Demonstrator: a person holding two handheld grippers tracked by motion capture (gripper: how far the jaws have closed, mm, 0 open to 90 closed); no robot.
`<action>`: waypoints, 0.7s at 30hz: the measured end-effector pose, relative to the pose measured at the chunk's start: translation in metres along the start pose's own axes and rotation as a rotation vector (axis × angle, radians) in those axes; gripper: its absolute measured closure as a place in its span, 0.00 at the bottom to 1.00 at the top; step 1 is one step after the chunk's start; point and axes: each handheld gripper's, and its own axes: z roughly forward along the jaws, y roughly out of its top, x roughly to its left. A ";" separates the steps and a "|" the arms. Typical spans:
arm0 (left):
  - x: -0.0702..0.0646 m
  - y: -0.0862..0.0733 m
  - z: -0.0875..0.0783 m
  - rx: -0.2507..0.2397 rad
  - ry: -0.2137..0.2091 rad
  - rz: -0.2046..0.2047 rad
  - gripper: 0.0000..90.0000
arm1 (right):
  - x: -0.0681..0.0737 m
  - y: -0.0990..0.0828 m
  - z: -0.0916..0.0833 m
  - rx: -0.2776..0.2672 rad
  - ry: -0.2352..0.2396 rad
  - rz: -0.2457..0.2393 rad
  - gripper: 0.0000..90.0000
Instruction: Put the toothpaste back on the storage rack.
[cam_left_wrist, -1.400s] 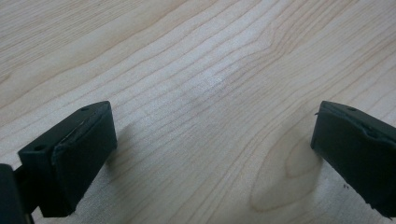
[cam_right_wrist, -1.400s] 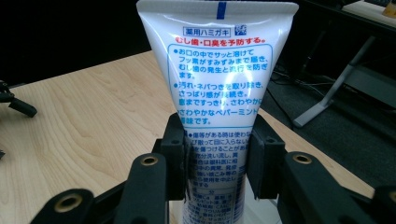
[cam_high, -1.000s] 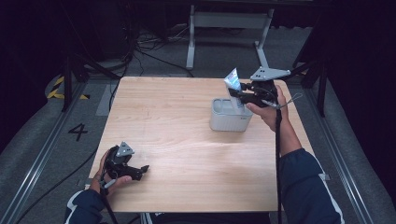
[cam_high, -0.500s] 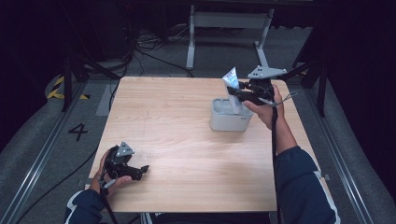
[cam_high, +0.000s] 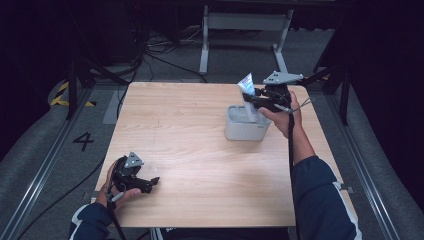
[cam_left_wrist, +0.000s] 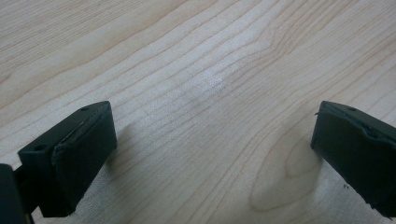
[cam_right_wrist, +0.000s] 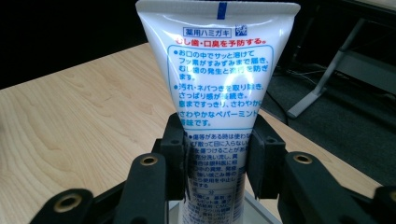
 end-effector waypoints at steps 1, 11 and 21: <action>0.000 0.000 0.000 0.000 0.000 0.000 0.01 | -0.001 -0.001 0.001 -0.003 -0.005 0.006 0.72; 0.000 0.000 0.000 0.002 -0.002 -0.004 0.01 | -0.001 -0.007 0.009 0.011 -0.003 0.009 0.72; -0.001 0.000 0.000 0.003 -0.003 -0.007 0.01 | -0.005 -0.012 0.012 0.016 -0.021 0.013 0.72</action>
